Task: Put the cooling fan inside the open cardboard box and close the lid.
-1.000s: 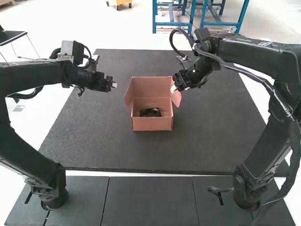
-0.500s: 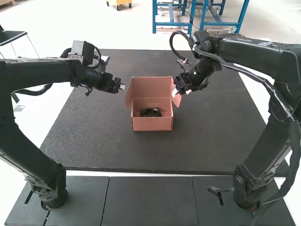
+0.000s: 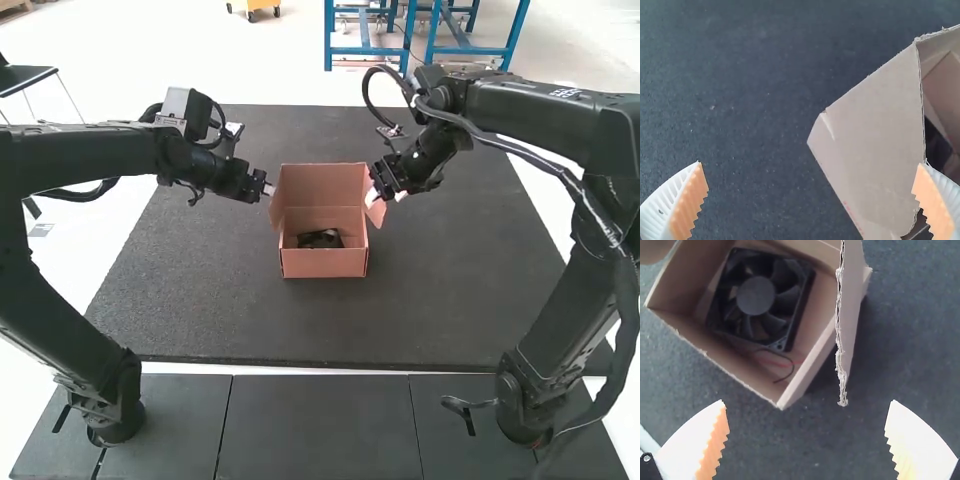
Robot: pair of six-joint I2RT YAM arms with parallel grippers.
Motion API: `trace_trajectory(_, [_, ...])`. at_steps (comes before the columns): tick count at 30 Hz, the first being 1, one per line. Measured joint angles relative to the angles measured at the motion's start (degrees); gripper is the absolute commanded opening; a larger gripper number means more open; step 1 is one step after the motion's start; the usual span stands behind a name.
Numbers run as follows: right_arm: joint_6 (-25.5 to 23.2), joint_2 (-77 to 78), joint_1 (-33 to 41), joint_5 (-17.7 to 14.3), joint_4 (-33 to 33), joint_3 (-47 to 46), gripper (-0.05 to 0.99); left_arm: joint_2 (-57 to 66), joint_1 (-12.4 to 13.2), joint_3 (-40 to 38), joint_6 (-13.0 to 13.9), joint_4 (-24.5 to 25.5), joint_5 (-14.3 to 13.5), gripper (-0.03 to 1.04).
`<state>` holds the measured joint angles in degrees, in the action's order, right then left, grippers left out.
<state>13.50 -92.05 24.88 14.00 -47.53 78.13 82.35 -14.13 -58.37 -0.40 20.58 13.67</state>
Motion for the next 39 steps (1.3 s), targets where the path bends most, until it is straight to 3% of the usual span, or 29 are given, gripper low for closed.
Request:
trace_trajectory(23, [0.0,0.0,-1.4,1.3,-1.0,-1.3,0.71,0.2,0.0,2.9,0.0,-1.6,0.0,0.97])
trace_trajectory(36, [0.1,0.0,-1.4,2.7,-0.1,-2.0,0.62,0.1,0.0,3.9,0.0,-4.3,-0.2,0.97])
trace_trajectory(39, [0.1,0.0,-1.4,2.8,0.1,-2.0,0.54,0.1,0.0,3.9,0.0,-4.6,-0.2,0.97])
